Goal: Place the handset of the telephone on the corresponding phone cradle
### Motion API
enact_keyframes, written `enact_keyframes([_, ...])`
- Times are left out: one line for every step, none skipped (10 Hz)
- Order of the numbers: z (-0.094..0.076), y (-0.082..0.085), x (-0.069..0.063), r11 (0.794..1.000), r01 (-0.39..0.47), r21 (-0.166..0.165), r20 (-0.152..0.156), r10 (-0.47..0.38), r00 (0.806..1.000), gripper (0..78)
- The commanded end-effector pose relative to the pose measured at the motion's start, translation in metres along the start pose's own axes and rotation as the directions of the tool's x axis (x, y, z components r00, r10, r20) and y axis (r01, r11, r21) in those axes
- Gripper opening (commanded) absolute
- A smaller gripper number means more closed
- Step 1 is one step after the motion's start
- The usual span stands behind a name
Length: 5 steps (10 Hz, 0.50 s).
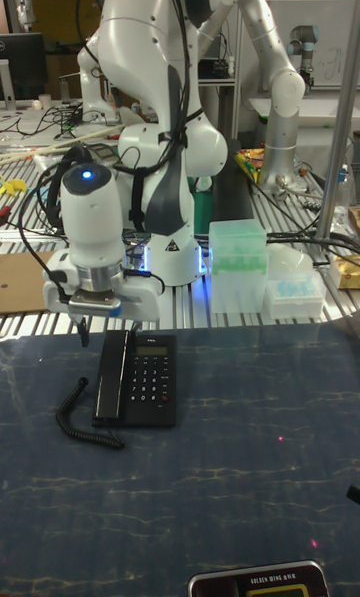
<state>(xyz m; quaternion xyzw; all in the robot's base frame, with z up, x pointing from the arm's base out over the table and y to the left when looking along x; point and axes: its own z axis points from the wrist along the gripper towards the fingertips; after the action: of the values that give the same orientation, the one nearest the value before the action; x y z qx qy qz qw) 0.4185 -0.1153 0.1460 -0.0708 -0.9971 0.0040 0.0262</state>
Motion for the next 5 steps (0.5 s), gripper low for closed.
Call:
enact_keyframes([-0.049,-0.002,-0.003,0.999,0.034,0.003,0.023,-0.034,0.999,77.5])
enact_keyframes([-0.053,-0.002,-0.004,0.999,0.034,0.003,0.022,-0.034,0.999,77.5])
enact_keyframes([-0.062,-0.002,-0.007,0.999,0.04,0.0,0.02,-0.04,0.999,77.5])
enact_keyframes([-0.064,-0.002,-0.008,0.999,0.043,0.0,0.021,-0.043,0.999,77.5])
enact_keyframes([-0.071,-0.002,-0.011,0.999,0.05,-0.001,0.021,-0.05,0.999,77.5])
